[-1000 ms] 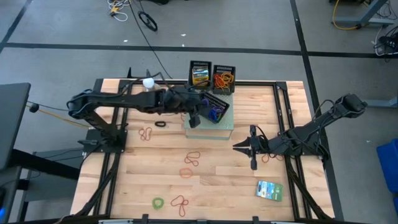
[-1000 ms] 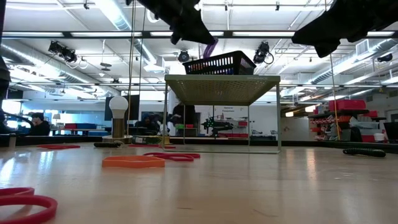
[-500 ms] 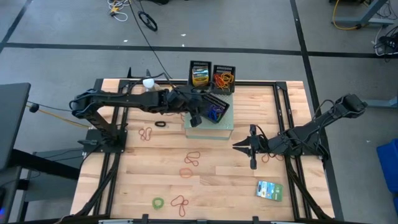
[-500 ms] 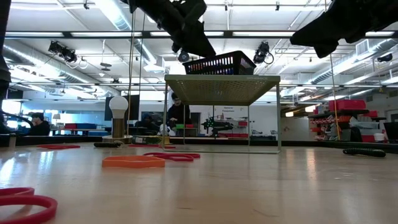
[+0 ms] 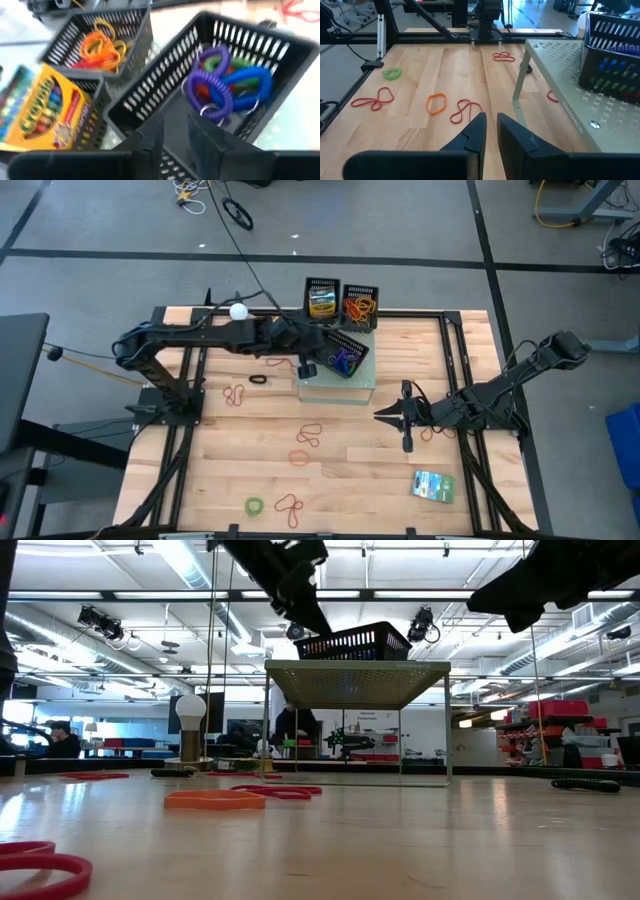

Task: Pick & Place Office Desk Supplies
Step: Adjust the bottom black bin on the shelf

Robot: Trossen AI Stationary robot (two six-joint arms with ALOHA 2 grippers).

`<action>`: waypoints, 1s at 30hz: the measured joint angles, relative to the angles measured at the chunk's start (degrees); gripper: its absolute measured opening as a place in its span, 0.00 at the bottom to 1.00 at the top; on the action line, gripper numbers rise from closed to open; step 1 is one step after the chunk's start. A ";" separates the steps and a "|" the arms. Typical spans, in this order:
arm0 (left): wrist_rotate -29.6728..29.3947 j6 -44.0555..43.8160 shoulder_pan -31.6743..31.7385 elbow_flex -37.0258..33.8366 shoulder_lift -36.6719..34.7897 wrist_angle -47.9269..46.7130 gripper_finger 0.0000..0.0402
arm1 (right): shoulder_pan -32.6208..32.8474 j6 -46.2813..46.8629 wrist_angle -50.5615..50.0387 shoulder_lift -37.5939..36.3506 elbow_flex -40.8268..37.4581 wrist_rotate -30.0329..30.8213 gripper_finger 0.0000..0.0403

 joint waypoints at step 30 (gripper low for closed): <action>4.87 -0.15 -2.53 0.07 1.00 -4.10 0.02 | -15.68 3.66 13.13 21.52 11.67 5.41 0.03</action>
